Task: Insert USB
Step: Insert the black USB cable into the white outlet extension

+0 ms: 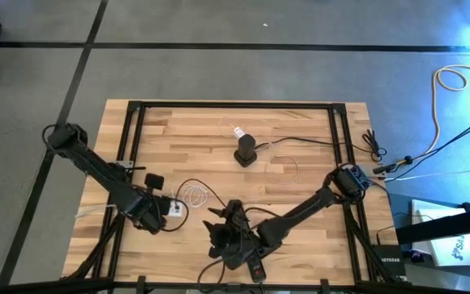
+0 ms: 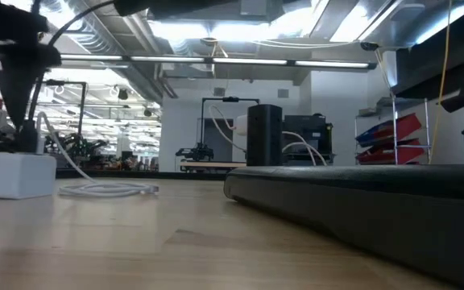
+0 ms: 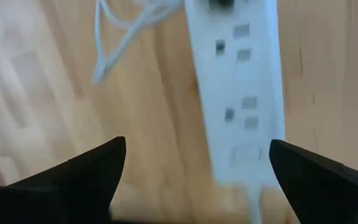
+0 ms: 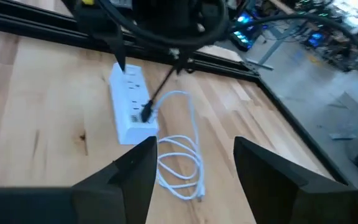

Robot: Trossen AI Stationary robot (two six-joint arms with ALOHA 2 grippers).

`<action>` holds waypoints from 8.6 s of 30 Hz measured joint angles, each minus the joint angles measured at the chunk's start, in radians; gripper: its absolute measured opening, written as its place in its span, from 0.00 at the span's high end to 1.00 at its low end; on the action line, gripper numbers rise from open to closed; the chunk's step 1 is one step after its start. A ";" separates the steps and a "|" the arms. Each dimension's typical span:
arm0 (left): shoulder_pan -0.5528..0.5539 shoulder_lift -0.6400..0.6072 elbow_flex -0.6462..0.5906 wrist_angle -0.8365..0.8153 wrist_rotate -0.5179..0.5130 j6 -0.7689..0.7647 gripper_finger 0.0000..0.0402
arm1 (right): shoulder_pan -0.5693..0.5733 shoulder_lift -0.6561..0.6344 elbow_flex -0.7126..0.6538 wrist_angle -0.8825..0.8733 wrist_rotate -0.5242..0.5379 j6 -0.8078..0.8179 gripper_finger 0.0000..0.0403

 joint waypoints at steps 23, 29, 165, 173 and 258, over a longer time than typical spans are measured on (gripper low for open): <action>-0.034 -0.437 0.033 0.081 -0.255 -0.150 0.05 | -0.130 -0.088 -0.001 -0.060 -0.959 0.217 0.52; -0.034 -0.506 0.033 0.074 -0.223 -0.188 0.05 | -0.195 -0.106 -0.001 0.057 -1.437 0.225 0.52; -0.152 -0.008 0.052 1.021 -0.727 1.024 0.69 | -0.176 -0.151 -0.001 -0.027 -1.385 0.279 0.52; -0.067 0.108 0.051 1.175 -0.779 1.127 0.41 | -0.186 -0.151 -0.001 0.017 -1.395 0.265 0.52; -0.283 0.107 0.097 1.534 -1.064 1.212 1.00 | -0.206 -0.305 -0.003 0.341 -1.895 0.248 0.52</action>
